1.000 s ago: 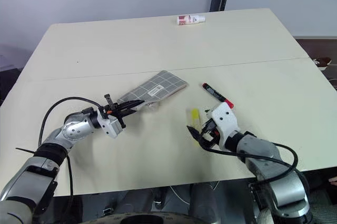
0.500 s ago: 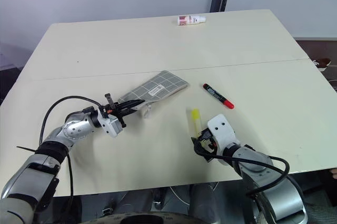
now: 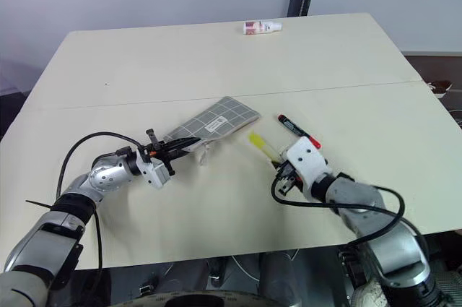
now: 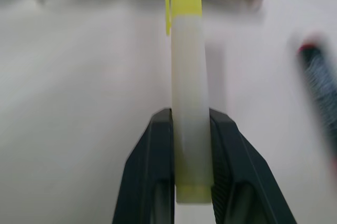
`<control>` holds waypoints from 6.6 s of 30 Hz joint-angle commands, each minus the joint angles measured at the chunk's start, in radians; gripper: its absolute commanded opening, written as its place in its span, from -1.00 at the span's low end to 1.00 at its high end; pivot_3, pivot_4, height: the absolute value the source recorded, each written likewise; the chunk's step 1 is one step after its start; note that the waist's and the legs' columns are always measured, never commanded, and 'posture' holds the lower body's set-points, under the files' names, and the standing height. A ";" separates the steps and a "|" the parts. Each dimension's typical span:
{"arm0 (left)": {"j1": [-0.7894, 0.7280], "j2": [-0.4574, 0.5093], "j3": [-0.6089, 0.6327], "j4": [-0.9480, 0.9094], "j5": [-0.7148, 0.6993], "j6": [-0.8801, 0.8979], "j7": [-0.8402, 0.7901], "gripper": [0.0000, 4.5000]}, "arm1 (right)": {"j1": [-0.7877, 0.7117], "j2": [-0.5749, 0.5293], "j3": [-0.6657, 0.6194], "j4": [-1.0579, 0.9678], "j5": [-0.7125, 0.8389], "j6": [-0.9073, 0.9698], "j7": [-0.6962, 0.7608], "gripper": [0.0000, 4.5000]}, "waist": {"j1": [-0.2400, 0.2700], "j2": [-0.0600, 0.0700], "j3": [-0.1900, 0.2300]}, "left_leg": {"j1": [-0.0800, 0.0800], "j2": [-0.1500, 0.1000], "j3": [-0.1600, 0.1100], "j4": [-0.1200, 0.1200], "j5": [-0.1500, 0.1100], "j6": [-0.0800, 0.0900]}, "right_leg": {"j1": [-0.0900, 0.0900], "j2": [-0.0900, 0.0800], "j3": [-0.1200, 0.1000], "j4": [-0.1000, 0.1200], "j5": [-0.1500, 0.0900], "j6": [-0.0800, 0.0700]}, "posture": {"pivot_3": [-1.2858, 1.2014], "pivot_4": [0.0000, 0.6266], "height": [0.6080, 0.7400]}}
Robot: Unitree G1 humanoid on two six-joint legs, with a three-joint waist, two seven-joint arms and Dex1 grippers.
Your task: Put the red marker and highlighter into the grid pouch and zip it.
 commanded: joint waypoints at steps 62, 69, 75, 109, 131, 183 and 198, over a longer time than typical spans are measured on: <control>0.045 -0.027 0.175 -0.404 -0.804 0.629 -0.890 -1.00 | -0.259 -0.063 0.009 0.443 -0.382 -0.803 0.194 -0.88 | -0.001 -0.001 0.001 | 0.000 0.000 0.000 0.000 0.001 0.001 | -0.001 0.001 0.003 0.001 0.001 -0.006 | 0.03 -0.52 1.00; 0.041 -0.033 0.214 -0.386 -0.790 0.636 -0.885 -1.00 | -0.253 -0.044 -0.039 0.446 -0.317 -0.812 0.200 -0.88 | -0.001 -0.001 0.001 | 0.000 0.000 0.000 -0.001 0.001 0.001 | -0.001 0.001 0.004 0.001 0.002 -0.005 | 0.03 -0.52 1.00; 0.041 -0.044 0.241 -0.365 -0.767 0.602 -0.874 -1.00 | -0.210 -0.078 -0.064 0.470 -0.315 -0.858 0.208 -0.88 | 0.000 -0.001 0.001 | 0.000 0.000 0.000 -0.001 0.001 0.001 | -0.001 0.001 0.004 0.001 0.001 -0.006 | 0.03 -0.52 1.00; 0.083 -0.062 0.209 -0.420 -0.730 0.561 -0.918 -1.00 | -0.313 -0.044 0.063 0.521 -0.417 -0.882 0.219 -0.88 | 0.000 -0.001 0.001 | 0.000 0.000 0.001 -0.001 0.001 0.001 | -0.002 0.001 0.006 0.001 0.002 -0.006 | 0.03 -0.52 1.00; 0.033 -0.087 0.180 -0.365 -0.704 0.488 -0.989 -1.00 | -0.392 0.113 0.240 0.455 -0.539 -0.966 0.207 -0.88 | 0.000 -0.001 0.001 | 0.000 0.000 0.001 -0.001 0.001 0.001 | -0.002 0.001 0.006 0.001 0.002 -0.005 | 0.03 -0.52 1.00; 0.049 -0.090 0.174 -0.290 -0.675 0.404 -0.960 -1.00 | -0.176 0.058 -0.209 0.541 0.092 -0.054 0.173 0.16 | -0.001 -0.001 0.002 | 0.000 0.000 0.002 -0.001 0.000 0.003 | -0.002 0.000 0.008 0.000 0.002 -0.005 | 0.03 -0.52 1.00; 0.018 -0.092 0.173 -0.260 -0.670 0.394 -0.951 -1.00 | -0.064 0.047 -0.300 0.327 0.187 -0.216 0.278 -0.89 | 0.002 -0.001 0.002 | 0.000 0.000 0.001 -0.001 0.000 0.002 | -0.002 0.000 0.007 0.000 0.002 -0.005 | 0.03 -0.52 1.00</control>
